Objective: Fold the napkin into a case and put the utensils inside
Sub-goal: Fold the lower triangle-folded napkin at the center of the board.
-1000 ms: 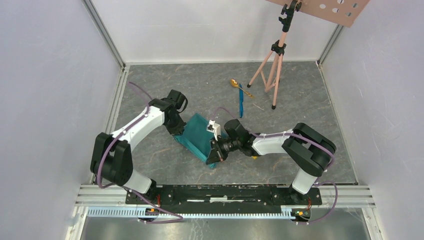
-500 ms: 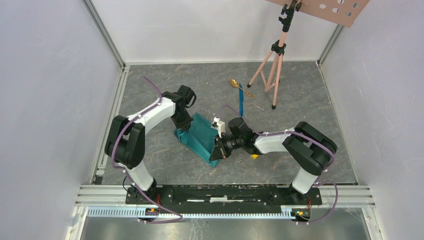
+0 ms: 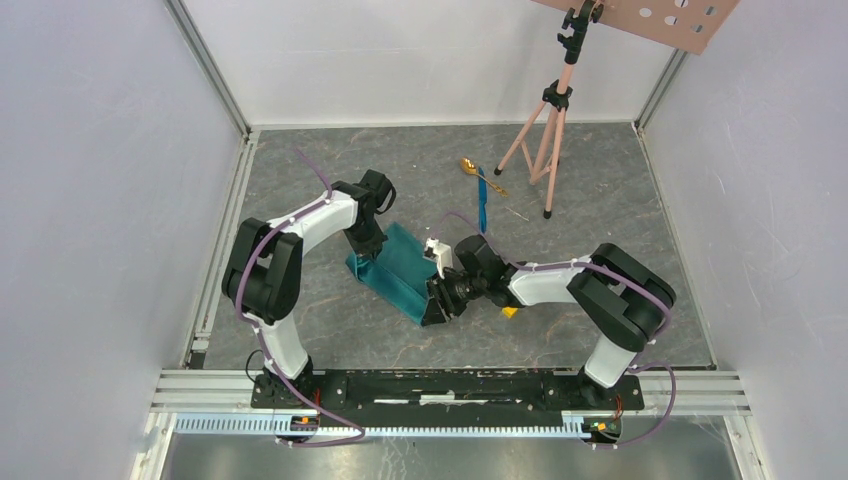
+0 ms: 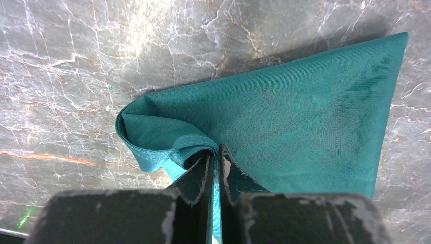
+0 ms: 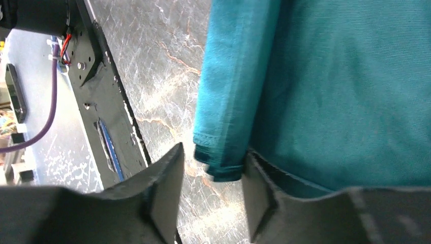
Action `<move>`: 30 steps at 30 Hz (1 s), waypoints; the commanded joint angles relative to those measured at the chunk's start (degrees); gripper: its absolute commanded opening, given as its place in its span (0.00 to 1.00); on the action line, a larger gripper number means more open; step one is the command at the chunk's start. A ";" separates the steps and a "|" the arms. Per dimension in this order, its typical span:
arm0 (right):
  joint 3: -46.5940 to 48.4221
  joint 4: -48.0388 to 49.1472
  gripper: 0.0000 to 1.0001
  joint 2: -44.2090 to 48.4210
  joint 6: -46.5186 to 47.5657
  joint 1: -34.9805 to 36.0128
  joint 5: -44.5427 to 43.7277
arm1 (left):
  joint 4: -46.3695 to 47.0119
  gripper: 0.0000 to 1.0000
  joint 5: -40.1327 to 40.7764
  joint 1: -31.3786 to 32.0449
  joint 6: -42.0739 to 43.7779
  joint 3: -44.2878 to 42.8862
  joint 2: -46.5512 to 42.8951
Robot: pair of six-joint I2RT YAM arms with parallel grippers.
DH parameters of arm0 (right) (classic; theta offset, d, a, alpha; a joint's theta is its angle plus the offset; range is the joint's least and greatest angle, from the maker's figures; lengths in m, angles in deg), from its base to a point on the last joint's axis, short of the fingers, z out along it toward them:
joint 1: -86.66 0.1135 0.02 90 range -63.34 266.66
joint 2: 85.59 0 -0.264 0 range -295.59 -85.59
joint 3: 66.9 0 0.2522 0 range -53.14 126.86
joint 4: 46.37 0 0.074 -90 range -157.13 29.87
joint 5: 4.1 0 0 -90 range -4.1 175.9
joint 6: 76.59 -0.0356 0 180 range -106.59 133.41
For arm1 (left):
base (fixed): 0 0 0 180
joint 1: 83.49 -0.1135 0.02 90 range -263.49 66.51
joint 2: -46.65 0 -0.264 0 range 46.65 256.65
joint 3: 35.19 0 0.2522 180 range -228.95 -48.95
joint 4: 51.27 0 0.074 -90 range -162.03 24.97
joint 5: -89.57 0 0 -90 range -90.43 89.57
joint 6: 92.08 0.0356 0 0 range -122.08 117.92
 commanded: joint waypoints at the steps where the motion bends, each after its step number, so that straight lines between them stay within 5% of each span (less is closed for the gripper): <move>1: 1.94 -2.07 0.55 2.95 5.23 0.09 -3.44 | 2.35 0.02 3.04 -0.37 2.25 -2.05 0.18; 7: 3.36 -3.89 0.71 4.02 7.94 0.16 -9.38 | 2.40 0.02 2.80 -0.34 2.34 -2.04 -0.03; 13: 5.82 -4.61 0.69 2.86 6.30 0.13 -11.36 | 3.38 0.02 1.48 -0.29 2.78 -1.25 -0.49; 20: 7.36 -3.96 0.43 -0.04 4.13 0.17 -13.34 | 3.41 0.02 1.86 -0.39 2.74 -1.28 -0.21; 27: 9.85 -6.57 0.06 -1.29 7.10 0.17 -20.66 | 3.56 0.02 1.31 -0.73 3.17 -2.01 -0.01; 30: 10.80 -7.93 0.00 -1.26 8.21 0.15 -22.94 | 4.37 0.08 -0.62 -0.96 5.06 -2.45 -0.74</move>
